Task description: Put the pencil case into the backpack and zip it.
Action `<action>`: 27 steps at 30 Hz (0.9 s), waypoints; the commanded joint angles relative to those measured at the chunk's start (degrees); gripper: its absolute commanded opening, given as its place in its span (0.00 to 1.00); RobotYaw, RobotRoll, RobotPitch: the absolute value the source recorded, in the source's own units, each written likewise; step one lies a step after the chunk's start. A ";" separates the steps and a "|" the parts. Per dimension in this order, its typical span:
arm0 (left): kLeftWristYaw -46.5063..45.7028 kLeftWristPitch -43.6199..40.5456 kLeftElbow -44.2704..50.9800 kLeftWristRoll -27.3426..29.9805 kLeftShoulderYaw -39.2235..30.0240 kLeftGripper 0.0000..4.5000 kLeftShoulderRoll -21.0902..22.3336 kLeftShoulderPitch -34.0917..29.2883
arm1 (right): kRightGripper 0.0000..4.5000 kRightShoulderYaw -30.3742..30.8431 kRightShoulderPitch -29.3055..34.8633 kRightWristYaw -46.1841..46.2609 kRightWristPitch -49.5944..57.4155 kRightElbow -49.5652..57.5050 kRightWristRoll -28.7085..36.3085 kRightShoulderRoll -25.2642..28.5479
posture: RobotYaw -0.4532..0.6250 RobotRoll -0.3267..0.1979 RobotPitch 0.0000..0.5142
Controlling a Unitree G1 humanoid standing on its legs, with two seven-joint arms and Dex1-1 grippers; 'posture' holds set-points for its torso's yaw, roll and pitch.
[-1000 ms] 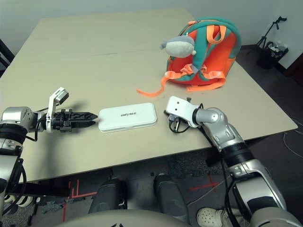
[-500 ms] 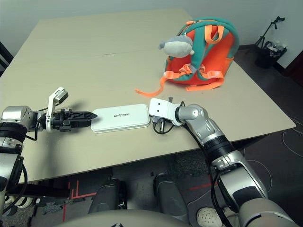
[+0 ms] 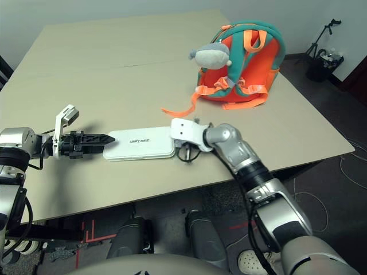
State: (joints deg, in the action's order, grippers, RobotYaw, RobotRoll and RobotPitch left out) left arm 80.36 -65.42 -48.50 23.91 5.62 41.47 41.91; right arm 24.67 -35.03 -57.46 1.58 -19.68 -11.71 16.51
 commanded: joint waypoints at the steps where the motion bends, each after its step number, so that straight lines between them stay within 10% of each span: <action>1: -0.13 -0.35 0.15 -0.72 0.66 1.00 -0.53 -0.50 | 0.00 0.85 -0.76 -0.27 -0.69 0.63 0.36 -0.21 | 0.32 0.62 0.14; 27: 0.54 -0.40 0.67 -0.45 0.55 1.00 -0.32 -1.44 | 0.00 -6.42 0.47 -3.99 -2.92 -2.66 3.44 17.77 | 0.31 0.62 0.16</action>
State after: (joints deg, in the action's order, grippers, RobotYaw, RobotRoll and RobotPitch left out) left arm 80.79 -65.56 -47.80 24.04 5.54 41.42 41.53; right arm 18.85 -35.55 -60.22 -1.92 -24.15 -9.47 33.83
